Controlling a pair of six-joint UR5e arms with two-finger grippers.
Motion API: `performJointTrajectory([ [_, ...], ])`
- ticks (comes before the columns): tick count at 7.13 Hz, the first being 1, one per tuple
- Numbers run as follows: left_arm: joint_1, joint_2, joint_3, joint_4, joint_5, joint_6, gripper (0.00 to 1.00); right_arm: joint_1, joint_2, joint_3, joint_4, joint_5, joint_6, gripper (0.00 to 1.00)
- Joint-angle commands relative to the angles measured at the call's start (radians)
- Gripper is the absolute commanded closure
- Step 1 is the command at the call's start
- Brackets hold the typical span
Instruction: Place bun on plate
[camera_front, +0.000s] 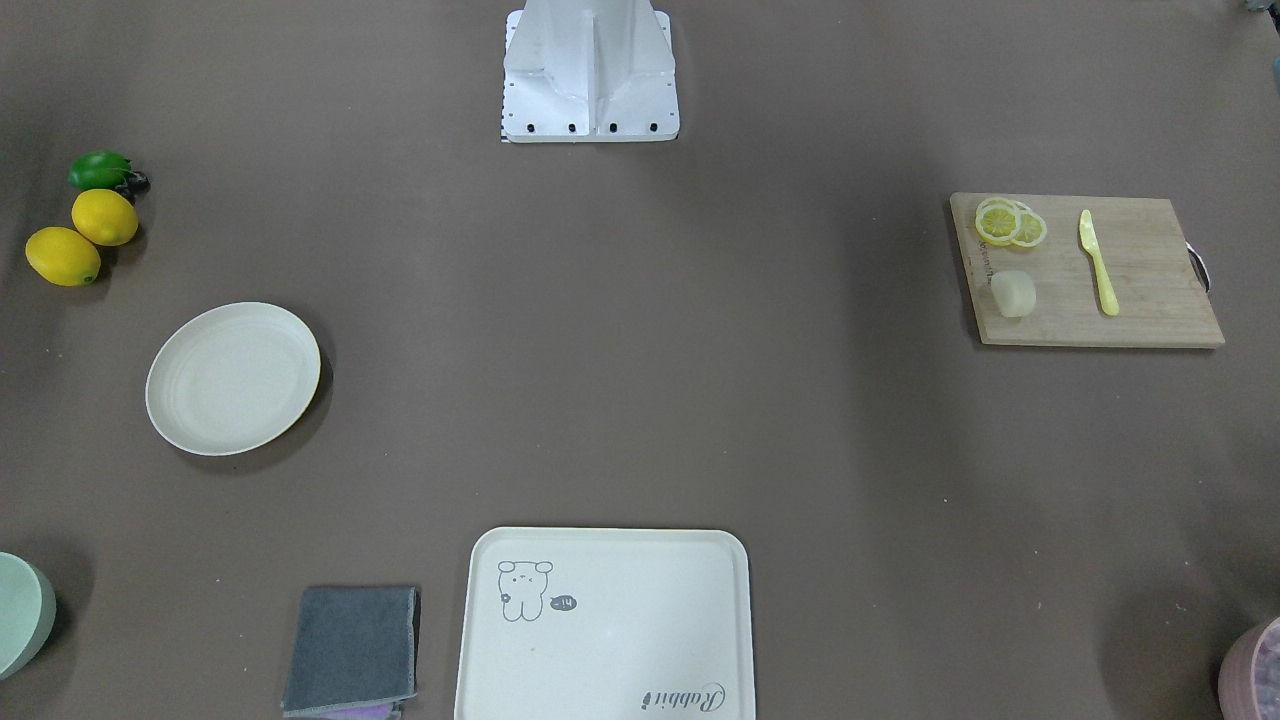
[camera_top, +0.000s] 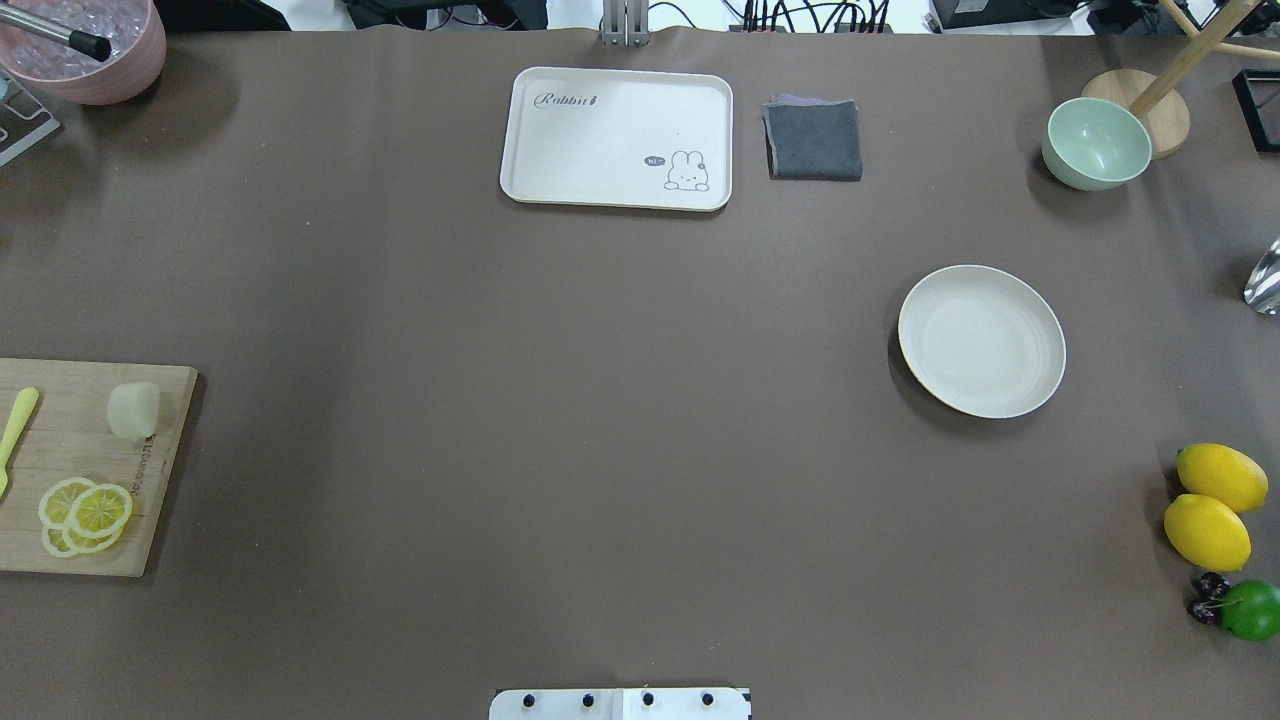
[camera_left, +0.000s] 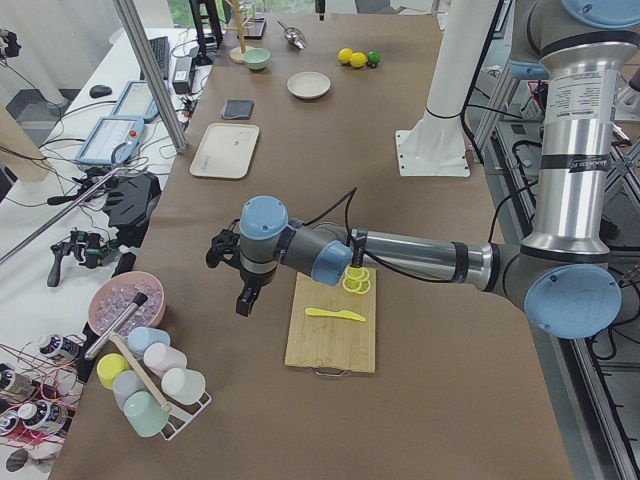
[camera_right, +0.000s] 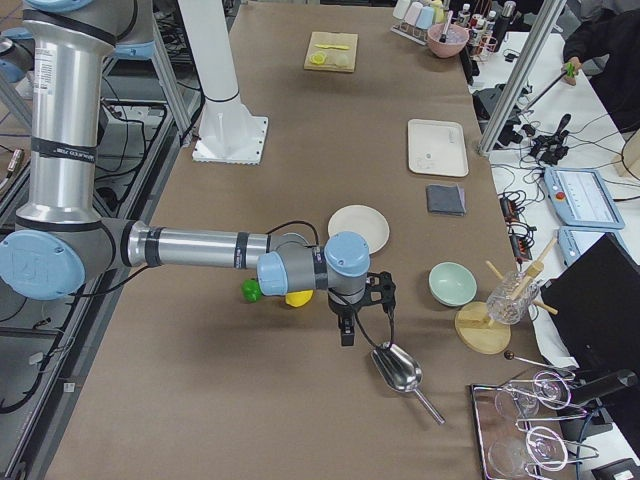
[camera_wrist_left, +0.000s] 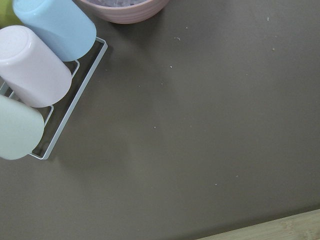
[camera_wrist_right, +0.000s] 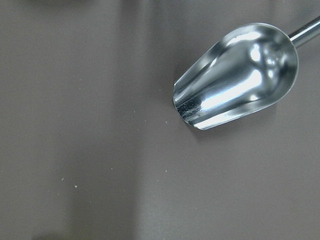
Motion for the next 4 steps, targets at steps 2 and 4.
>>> performJointTrajectory([
  [2, 0.014, 0.003, 0.000, -0.015, 0.002, 0.006, 0.02, 0.000, 0.006, -0.002, 0.000, 0.001, 0.009, 0.00],
  [4, 0.015, 0.003, 0.008, -0.012, 0.002, -0.005, 0.02, 0.000, 0.007, 0.010, 0.002, 0.004, 0.011, 0.00],
])
